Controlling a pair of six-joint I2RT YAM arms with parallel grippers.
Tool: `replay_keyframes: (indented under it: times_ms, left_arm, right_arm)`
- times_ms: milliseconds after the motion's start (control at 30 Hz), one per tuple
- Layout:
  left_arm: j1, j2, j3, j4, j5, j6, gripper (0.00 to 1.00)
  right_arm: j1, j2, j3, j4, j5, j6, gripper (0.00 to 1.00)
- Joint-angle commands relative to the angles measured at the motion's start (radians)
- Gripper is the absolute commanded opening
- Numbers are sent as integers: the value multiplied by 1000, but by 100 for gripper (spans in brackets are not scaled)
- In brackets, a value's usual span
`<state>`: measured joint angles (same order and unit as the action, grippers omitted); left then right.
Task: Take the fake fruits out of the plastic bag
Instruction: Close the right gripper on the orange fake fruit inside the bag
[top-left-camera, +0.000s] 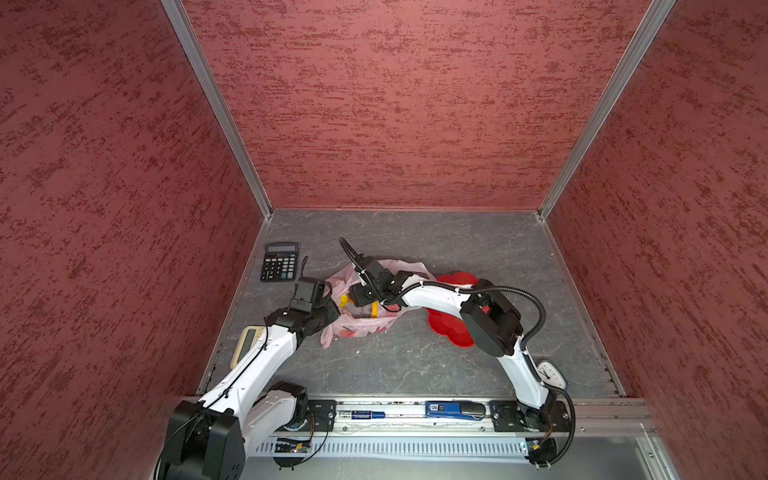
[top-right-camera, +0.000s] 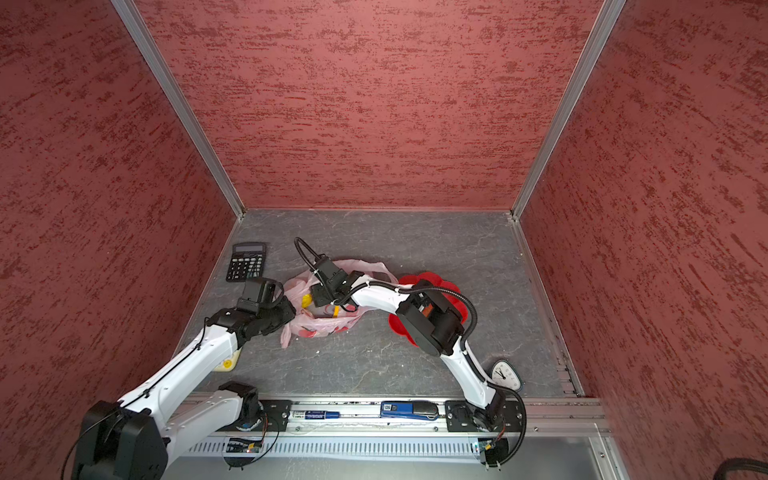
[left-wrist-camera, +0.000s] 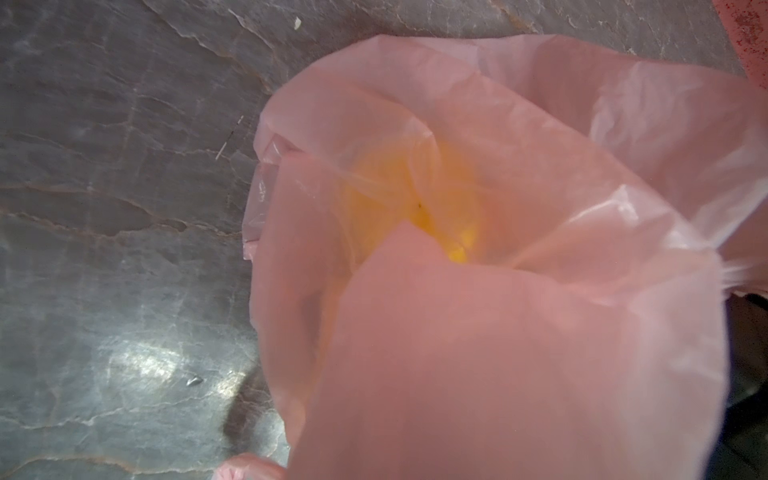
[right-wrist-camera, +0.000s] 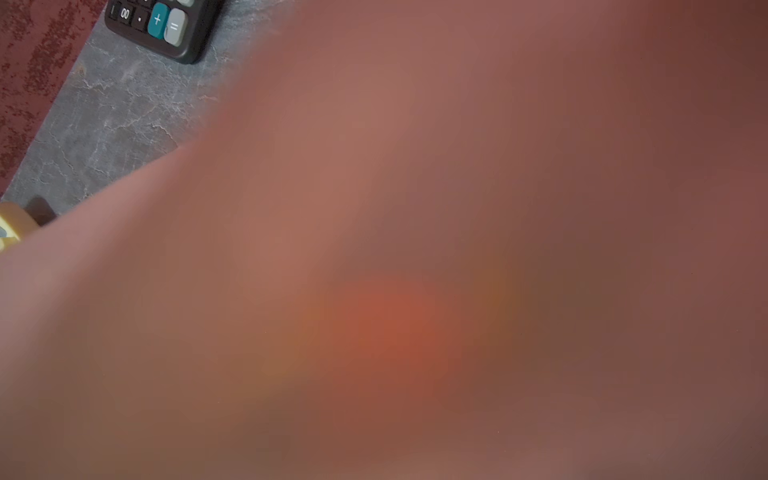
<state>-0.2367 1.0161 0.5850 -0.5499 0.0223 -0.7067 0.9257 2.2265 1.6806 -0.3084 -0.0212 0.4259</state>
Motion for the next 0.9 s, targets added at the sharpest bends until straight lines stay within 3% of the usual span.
replay_keyframes:
  times_ms: [0,433,867]
  left_arm:
    - [-6,-8,-14,5,2,-5,26]
    - [-6,-3,-9,13,0,-6,26]
    - [-3,15,-2,30,2,-7,25]
  right_arm:
    - [-6,13,20,26,13,4,59]
    - [-6,-96,-66,54,-18,-5,40]
    - [-1,-278,-215,58,-112,4,35]
